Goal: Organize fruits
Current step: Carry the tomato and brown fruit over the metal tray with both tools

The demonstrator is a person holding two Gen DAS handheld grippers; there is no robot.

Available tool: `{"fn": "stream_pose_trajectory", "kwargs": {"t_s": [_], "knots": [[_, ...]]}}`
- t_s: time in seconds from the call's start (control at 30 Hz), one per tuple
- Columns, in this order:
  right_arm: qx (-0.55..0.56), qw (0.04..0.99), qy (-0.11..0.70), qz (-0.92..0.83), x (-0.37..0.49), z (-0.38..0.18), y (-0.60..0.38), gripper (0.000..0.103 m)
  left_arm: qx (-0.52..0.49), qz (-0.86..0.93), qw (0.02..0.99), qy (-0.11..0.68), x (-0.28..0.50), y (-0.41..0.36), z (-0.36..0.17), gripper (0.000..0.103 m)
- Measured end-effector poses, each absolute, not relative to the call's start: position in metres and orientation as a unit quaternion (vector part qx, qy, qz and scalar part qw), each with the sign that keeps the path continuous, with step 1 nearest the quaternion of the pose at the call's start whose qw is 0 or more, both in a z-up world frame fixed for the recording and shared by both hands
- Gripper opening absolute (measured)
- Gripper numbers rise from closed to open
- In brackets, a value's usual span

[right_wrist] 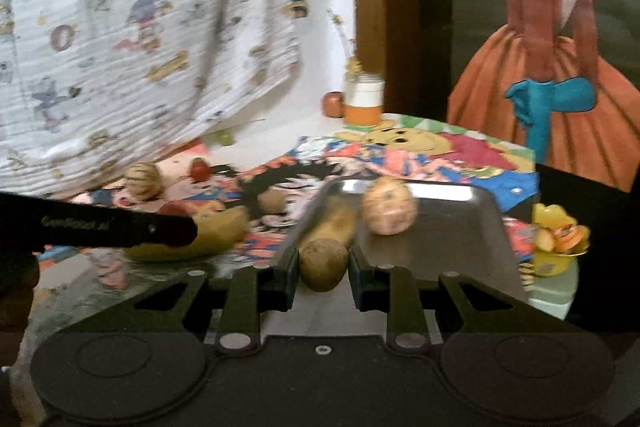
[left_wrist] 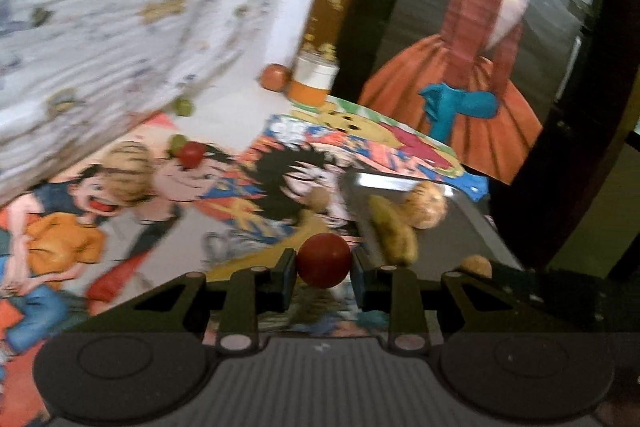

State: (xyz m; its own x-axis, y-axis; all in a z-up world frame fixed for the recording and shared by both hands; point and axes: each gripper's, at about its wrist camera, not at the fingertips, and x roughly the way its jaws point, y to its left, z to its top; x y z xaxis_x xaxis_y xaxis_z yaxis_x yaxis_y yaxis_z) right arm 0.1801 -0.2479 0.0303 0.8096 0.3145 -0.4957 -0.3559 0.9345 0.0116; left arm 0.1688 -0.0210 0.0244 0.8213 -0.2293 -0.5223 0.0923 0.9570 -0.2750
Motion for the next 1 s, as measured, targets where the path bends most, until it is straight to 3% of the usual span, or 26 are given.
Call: {"fn": "stream_pose_trajectory", "kwargs": {"t_s": [0.5,1.0], "knots": [[-0.062,0.944,0.265,0.187,0.238,0.027,-0.28,0.028,-0.086,-0.161,0.926,0.331,0.191,-0.094,0.003,0.032],[-0.07,0.928,0.308,0.197,0.27,0.004,-0.273,0.028,-0.063,-0.166,0.924,0.339,0.205,-0.106,-0.007,0.032]]}}
